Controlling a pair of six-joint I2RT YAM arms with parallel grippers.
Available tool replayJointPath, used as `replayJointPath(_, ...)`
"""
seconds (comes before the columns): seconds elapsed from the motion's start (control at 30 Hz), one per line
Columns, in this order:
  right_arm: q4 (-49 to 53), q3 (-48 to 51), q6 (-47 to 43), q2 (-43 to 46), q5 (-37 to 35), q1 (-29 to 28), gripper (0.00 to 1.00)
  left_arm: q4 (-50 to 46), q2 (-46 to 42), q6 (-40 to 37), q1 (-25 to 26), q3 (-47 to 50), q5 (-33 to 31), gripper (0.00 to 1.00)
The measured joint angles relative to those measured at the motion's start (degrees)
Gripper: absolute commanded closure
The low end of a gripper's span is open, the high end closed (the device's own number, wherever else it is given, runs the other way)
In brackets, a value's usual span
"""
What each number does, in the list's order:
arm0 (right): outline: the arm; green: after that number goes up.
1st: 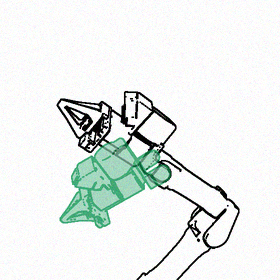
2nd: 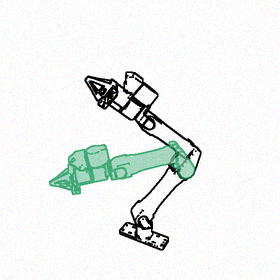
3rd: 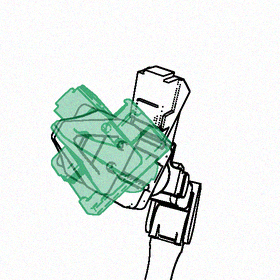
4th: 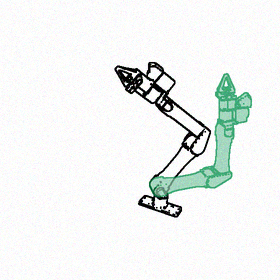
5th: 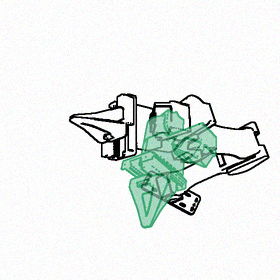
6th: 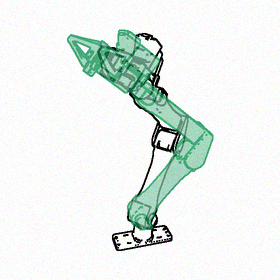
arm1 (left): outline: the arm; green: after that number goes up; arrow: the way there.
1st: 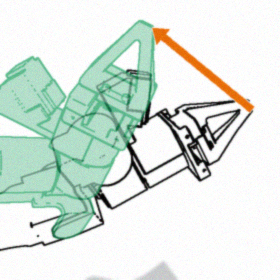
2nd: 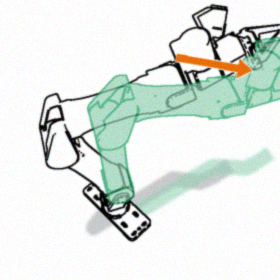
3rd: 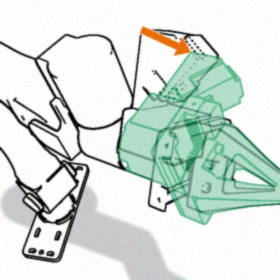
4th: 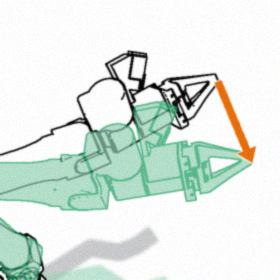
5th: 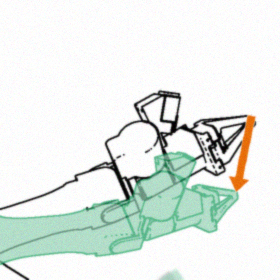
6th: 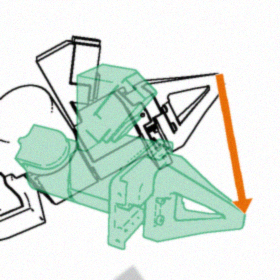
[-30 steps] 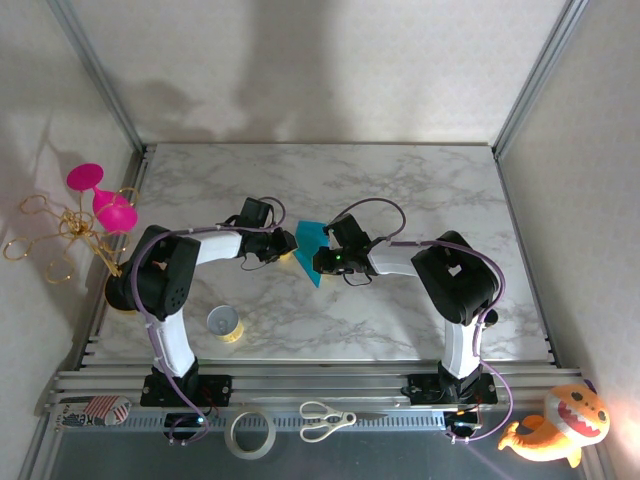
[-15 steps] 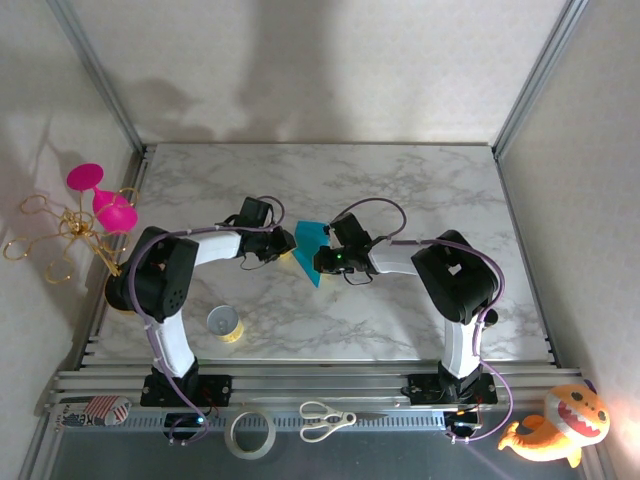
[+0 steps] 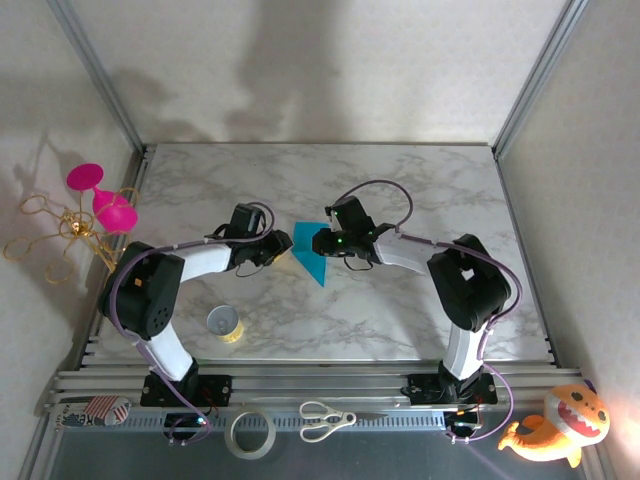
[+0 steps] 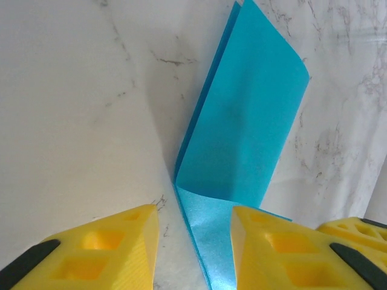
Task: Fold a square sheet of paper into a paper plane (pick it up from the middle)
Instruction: Fourth fold the wing at the center of the table.
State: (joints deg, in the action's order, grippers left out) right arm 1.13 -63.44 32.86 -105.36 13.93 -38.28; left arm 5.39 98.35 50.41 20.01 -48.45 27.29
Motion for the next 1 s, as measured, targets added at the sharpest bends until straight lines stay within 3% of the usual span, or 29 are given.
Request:
replayJointPath(0.43, 3.2, -0.5, 1.5, -5.5, -4.8, -0.2, 0.81, 4.5, 0.2, 5.2, 1.3, 1.0, 2.1, 0.61)
replayJointPath(1.0, 3.1, -0.6, 2.6, -5.6, -5.2, -0.2, 0.82, 3.5, 5.7, 4.8, 2.1, -3.6, 2.9, 0.62)
